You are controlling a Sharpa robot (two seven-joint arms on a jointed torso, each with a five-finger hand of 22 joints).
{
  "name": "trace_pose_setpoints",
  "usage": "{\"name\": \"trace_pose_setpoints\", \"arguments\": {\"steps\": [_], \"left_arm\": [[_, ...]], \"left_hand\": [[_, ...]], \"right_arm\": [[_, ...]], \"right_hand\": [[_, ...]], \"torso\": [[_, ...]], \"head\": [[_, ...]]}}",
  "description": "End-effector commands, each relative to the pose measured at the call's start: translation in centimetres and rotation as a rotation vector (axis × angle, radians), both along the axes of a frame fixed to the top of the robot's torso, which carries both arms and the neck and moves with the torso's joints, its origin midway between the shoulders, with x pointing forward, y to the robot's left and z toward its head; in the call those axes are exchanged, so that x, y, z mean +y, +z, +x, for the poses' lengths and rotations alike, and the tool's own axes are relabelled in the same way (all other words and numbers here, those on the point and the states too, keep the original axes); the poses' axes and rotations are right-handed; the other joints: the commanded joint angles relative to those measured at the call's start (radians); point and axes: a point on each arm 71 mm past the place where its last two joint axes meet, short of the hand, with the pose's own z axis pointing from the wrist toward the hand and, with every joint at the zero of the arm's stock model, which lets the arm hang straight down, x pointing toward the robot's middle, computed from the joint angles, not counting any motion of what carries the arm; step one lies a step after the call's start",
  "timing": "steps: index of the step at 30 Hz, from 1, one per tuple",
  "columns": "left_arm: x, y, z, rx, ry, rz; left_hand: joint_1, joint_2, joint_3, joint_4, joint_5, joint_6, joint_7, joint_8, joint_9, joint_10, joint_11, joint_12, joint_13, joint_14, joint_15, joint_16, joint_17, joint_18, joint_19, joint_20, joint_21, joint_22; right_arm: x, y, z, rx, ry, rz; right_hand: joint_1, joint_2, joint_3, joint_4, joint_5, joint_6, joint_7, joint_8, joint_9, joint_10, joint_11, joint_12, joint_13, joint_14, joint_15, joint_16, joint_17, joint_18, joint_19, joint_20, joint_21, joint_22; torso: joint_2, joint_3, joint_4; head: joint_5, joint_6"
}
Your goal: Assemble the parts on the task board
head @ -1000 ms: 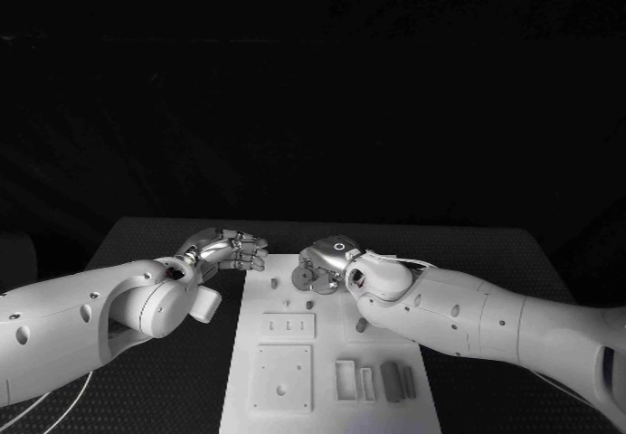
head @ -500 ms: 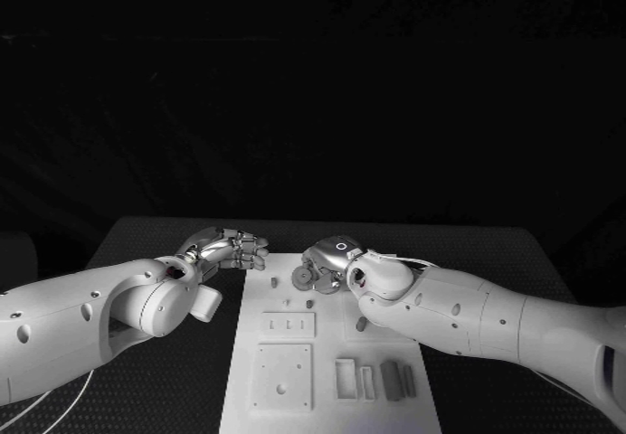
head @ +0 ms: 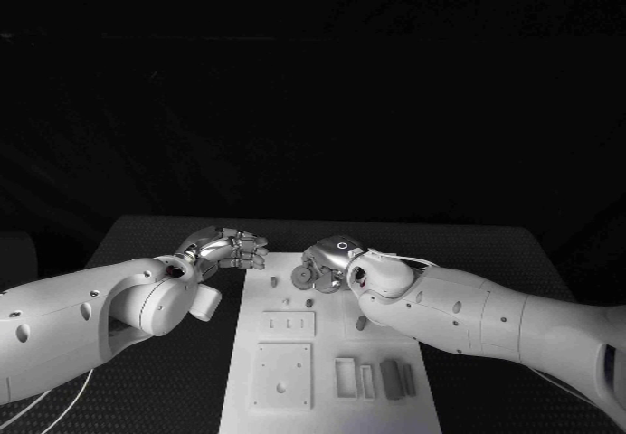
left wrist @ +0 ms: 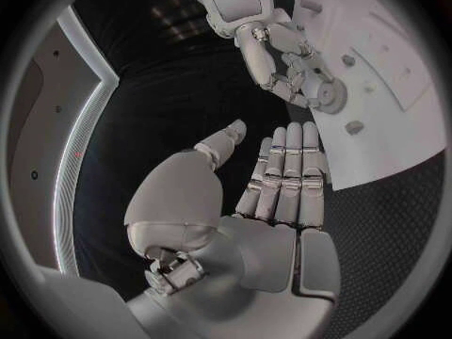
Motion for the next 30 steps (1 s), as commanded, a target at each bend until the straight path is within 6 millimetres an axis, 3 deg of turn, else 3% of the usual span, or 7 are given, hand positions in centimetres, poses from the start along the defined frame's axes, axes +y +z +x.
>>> {"name": "trace_pose_setpoints", "arguments": {"steps": [1,3,6,11,17,25,30], "left_arm": [[-0.2,0.1,0.0,-0.005,-0.016,-0.009],[-0.3,0.1,0.0,-0.006,-0.017,-0.01],[-0.2,0.1,0.0,-0.005,-0.015,-0.009],[-0.1,0.1,0.0,-0.005,-0.014,-0.009],[0.0,0.1,0.0,-0.005,-0.012,-0.009],[0.2,0.2,0.0,-0.014,-0.014,-0.014],[0.7,0.3,0.2,-0.026,-0.012,-0.018]], "left_hand": [[-0.012,0.001,0.003,-0.004,0.005,-0.01,0.0,-0.006,0.002,-0.003,0.003,-0.004,0.001,-0.002,0.007,-0.005,0.001,0.005,-0.002,0.006,-0.005,0.001],[-0.019,0.001,0.002,0.001,0.004,-0.011,0.001,-0.007,0.002,-0.004,0.004,-0.005,0.001,-0.002,0.007,-0.006,0.002,0.005,-0.002,0.006,-0.006,0.002],[-0.022,0.001,0.001,0.004,0.004,-0.012,0.002,-0.007,0.002,-0.004,0.004,-0.005,0.001,-0.002,0.007,-0.006,0.003,0.005,-0.002,0.006,-0.006,0.002],[-0.023,0.001,0.001,0.004,0.004,-0.013,0.002,-0.007,0.002,-0.005,0.004,-0.006,0.001,-0.002,0.007,-0.007,0.003,0.005,-0.002,0.006,-0.007,0.002],[-0.023,0.001,0.001,0.004,0.004,-0.013,0.002,-0.008,0.002,-0.006,0.005,-0.006,0.001,-0.002,0.007,-0.007,0.004,0.006,-0.002,0.006,-0.007,0.003],[-0.023,0.0,0.002,0.004,0.004,-0.014,0.003,-0.008,0.002,-0.006,0.005,-0.006,0.001,-0.002,0.007,-0.008,0.004,0.006,-0.002,0.006,-0.007,0.003],[-0.07,-0.037,-0.023,0.032,0.0,-0.017,-0.003,-0.007,0.003,-0.01,0.002,-0.008,0.0,-0.004,0.008,-0.011,0.008,0.006,-0.004,0.007,-0.01,0.005]], "right_arm": [[-0.4,-0.8,-0.1,0.075,-0.012,-0.029],[-0.5,-0.9,-0.1,0.076,-0.013,-0.035],[-0.8,-0.9,0.0,0.072,-0.02,-0.029],[-1.2,-0.7,-0.1,0.046,-0.025,-0.003],[-1.9,-0.2,-0.1,0.003,-0.032,0.054],[-3.6,1.1,-0.7,-0.051,-0.023,0.187],[-5.9,3.3,-0.1,-0.067,-0.045,0.26]], "right_hand": [[0.028,0.045,0.023,-0.006,0.001,0.02,0.029,-0.004,0.0,-0.004,0.01,-0.003,0.001,-0.005,0.005,-0.007,-0.005,0.105,0.005,-0.003,-0.007,-0.002],[0.056,0.071,0.052,-0.009,0.001,0.019,0.029,-0.004,-0.001,-0.006,0.011,-0.004,0.001,-0.007,0.006,-0.008,-0.006,0.105,0.001,-0.003,-0.009,-0.002],[0.062,0.075,0.088,-0.005,0.001,0.019,0.033,-0.005,-0.001,-0.009,0.014,-0.004,0.002,-0.01,0.01,-0.006,-0.004,0.105,-0.006,0.003,-0.006,0.003],[0.054,0.054,0.106,-0.007,0.001,0.015,0.035,-0.007,-0.002,-0.008,0.017,0.0,0.003,-0.007,0.012,-0.003,0.0,0.105,-0.006,0.006,0.0,0.007],[0.053,0.044,0.114,-0.007,0.001,0.017,0.034,-0.005,-0.001,-0.007,0.017,0.002,0.003,-0.002,0.012,0.0,0.006,0.105,-0.003,0.007,0.003,0.009],[0.048,0.022,0.118,-0.007,0.001,0.023,0.033,-0.002,0.001,-0.005,0.015,0.003,0.003,-0.006,0.01,-0.002,-0.006,0.105,0.0,0.006,0.006,0.009],[0.023,-0.018,0.111,0.004,0.001,0.022,0.034,-0.001,0.001,-0.009,0.017,0.0,0.001,-0.017,0.012,-0.009,-0.02,0.105,-0.004,0.01,0.002,0.008]], "torso": [[0.0,-0.0008,-0.0007],[0.0,-0.0005,-0.0006],[-0.001,0.0005,-0.0006],[0.0,0.0002,-0.0006],[0.0,0.0005,-0.0007],[-0.001,0.0015,-0.0029],[-0.001,0.0021,-0.0058]], "head": [[0.0,-0.001],[0.0,-0.001],[0.001,0.0],[-0.001,0.0],[-0.003,0.0],[-0.006,0.008],[-0.015,0.016]]}}
